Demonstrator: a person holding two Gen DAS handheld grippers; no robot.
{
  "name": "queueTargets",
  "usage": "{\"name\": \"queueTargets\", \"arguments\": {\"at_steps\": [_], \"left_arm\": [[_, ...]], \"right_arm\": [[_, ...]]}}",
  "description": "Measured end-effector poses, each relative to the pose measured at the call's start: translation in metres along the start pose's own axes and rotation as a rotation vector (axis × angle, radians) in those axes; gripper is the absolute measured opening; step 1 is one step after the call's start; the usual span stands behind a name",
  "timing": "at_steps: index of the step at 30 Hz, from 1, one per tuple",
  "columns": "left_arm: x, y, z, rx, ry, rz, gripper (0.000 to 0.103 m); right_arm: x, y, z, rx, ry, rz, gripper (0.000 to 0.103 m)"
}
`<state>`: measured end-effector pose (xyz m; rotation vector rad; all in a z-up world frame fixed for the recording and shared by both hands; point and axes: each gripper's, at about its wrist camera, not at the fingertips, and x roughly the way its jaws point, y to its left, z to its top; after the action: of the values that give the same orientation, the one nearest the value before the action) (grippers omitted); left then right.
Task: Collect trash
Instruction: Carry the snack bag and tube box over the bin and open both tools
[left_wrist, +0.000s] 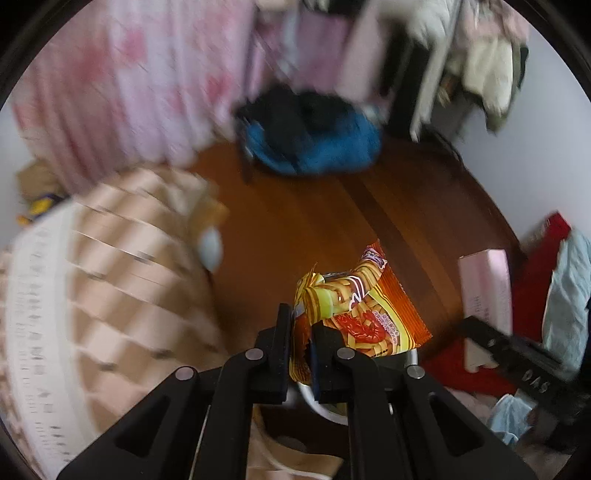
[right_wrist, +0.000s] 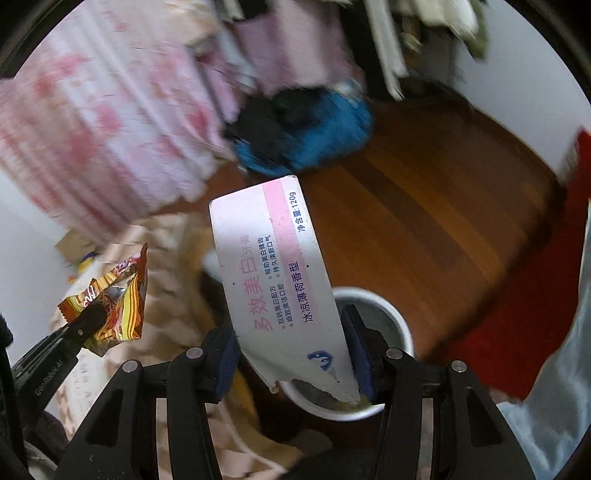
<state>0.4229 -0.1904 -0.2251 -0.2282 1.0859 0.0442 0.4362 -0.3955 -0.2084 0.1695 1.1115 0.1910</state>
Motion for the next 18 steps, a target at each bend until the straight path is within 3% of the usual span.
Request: {"name": "queueTargets", "arguments": {"at_steps": [5,12,14,16,18], "left_arm": [[0.074,-0.032,-0.004,0.022,0.164,-0.065,0.007],[0.118,-0.052,-0.011,0.040,0.297,-0.098,0.013],[0.121,-0.051,-0.012,0.031,0.309,-0.081,0.030],[0.120,-0.048,-0.013,0.016,0.298,-0.059,0.073],[0.115,-0.037,-0.014,0.003,0.288,-0.045,0.081]], "right_arm": [[0.069,-0.070,-0.021,0.122,0.131,-0.034,0.054],[0.126,-0.114,-0.049,0.214,0.224,-0.045,0.054],[0.137,-0.120,-0.050,0.229,0.242,-0.050,0.056],[0.145,-0.126,-0.049,0.242,0.255,-0.046,0.059],[0.149,-0.125,-0.046,0.245,0.251,-0.055,0.080]]}}
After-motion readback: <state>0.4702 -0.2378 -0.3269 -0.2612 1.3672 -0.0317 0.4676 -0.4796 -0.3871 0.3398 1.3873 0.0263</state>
